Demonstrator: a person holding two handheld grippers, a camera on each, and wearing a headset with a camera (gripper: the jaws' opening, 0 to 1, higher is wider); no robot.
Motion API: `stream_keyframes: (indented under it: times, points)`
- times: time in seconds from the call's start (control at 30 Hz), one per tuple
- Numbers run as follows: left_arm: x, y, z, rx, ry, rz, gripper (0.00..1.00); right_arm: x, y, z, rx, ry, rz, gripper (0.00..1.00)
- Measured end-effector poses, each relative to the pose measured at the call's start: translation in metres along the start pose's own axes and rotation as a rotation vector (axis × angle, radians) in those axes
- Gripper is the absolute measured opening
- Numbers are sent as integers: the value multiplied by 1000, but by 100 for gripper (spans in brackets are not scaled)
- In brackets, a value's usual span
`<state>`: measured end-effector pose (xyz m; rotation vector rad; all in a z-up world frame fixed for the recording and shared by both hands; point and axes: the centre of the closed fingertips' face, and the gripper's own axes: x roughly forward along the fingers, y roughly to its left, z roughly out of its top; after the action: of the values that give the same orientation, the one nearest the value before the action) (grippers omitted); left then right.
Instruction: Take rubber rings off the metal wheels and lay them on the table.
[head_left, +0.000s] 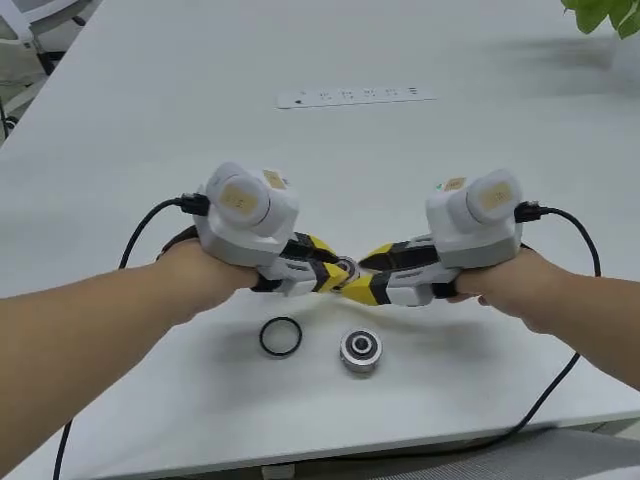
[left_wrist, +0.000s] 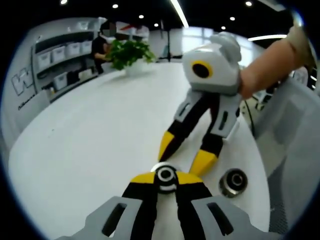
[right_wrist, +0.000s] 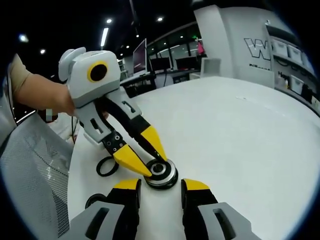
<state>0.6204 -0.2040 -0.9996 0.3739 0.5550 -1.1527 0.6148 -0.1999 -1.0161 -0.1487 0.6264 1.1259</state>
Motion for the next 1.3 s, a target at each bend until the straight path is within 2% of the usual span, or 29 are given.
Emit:
stream_keyframes:
  times: [0.17, 0.47, 0.6, 1.17, 1.23, 1.3]
  points:
    - [0, -1, 0, -1, -3, 1, 14, 3, 0, 3, -3, 1, 8, 26]
    - [0, -5, 1, 7, -3, -5, 14, 0, 0, 1, -9, -1, 11, 25]
    - [1, -5, 1, 23, -2, -6, 13, -2, 1, 0, -15, 6, 11, 25]
    - [3, -4, 1, 8, -9, -1, 13, -6, -1, -5, 5, 27, 4, 18]
    - [2, -4, 1, 7, -8, 0, 13, -8, -3, -8, -23, 42, -6, 14]
    - [2, -3, 1, 3, -7, 3, 13, -9, -2, -8, -7, 44, -8, 9]
